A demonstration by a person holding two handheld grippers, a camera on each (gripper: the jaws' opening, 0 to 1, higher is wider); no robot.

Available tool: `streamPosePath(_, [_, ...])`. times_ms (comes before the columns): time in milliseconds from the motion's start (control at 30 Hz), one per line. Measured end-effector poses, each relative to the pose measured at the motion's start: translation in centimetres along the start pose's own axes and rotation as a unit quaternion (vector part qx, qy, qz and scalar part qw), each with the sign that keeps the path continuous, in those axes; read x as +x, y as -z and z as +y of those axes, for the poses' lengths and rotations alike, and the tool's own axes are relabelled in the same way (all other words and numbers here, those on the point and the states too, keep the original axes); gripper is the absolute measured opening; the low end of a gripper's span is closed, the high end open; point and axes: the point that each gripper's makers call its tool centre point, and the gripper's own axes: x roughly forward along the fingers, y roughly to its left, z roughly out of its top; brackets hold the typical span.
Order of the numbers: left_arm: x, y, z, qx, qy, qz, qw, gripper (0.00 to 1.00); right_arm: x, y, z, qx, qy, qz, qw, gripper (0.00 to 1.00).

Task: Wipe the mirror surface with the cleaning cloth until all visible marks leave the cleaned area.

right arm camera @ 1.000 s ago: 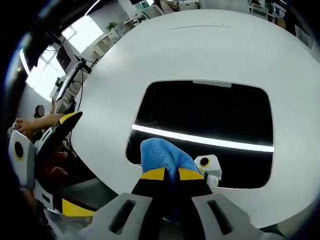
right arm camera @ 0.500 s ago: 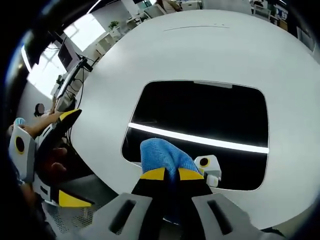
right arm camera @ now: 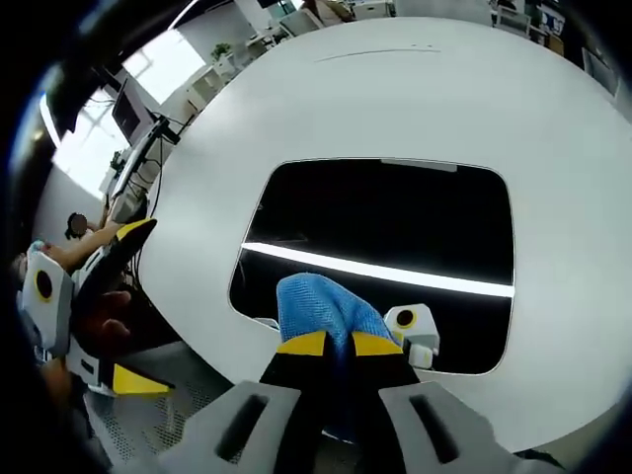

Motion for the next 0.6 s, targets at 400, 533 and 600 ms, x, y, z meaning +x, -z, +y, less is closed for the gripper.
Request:
streamPosePath(400, [0.0,0.0,0.0,0.000,0.001,0.000,1.0000,0.99,-0.2,0.0,-1.1,0.005,0.004,0.002,1.0000,0.02])
streamPosePath(533, [0.0,0.0,0.0,0.000,0.002,-0.001,1.0000,0.99,-0.2,0.0,-1.2,0.007,0.004,0.003,1.0000,0.02])
streamPosePath(600, [0.0,0.0,-0.1,0.001,0.002,0.000,1.0000,0.99,-0.2,0.0,-1.2,0.006,0.004,0.003,1.0000,0.02])
